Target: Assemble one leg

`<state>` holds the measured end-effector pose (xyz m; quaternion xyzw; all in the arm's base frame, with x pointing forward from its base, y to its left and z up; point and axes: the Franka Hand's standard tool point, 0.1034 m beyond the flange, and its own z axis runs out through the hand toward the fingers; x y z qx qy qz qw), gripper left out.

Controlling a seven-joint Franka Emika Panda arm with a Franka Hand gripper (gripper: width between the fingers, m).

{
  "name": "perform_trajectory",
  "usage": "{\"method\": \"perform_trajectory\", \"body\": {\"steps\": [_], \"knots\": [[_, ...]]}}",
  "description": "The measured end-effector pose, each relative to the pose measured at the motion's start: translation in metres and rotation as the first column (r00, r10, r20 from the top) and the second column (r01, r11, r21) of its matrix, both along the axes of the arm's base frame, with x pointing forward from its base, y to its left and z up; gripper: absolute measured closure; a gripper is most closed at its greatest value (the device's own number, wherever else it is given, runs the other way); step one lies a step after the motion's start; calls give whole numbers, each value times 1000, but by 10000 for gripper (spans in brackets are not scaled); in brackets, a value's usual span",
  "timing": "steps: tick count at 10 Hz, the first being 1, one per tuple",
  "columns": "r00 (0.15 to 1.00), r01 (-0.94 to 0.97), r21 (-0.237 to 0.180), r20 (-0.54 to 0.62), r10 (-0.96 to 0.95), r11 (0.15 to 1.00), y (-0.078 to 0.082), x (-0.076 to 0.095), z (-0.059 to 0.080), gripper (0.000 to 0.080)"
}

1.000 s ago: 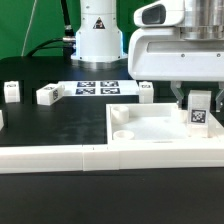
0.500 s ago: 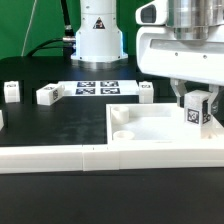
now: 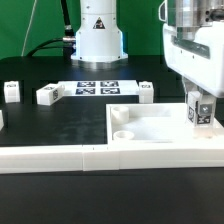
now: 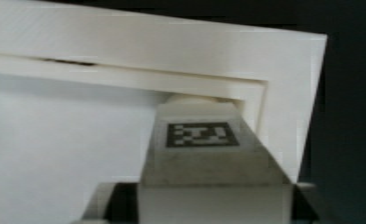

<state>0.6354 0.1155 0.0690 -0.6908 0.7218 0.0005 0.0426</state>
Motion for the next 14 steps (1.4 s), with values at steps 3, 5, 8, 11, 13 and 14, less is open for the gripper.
{"method": "perform_trajectory", "body": {"steps": [3, 5, 8, 11, 13, 14], "knots": [[958, 288, 18, -12, -288, 958, 0, 0, 0, 508], [947, 321, 19, -12, -321, 947, -2, 0, 0, 507], [939, 345, 9, -6, -345, 939, -1, 0, 0, 506], [953, 302, 10, -4, -302, 953, 1, -1, 0, 419], [954, 301, 10, -4, -301, 954, 1, -1, -1, 179], [954, 301, 10, -4, -301, 954, 1, -1, -1, 179]]}}
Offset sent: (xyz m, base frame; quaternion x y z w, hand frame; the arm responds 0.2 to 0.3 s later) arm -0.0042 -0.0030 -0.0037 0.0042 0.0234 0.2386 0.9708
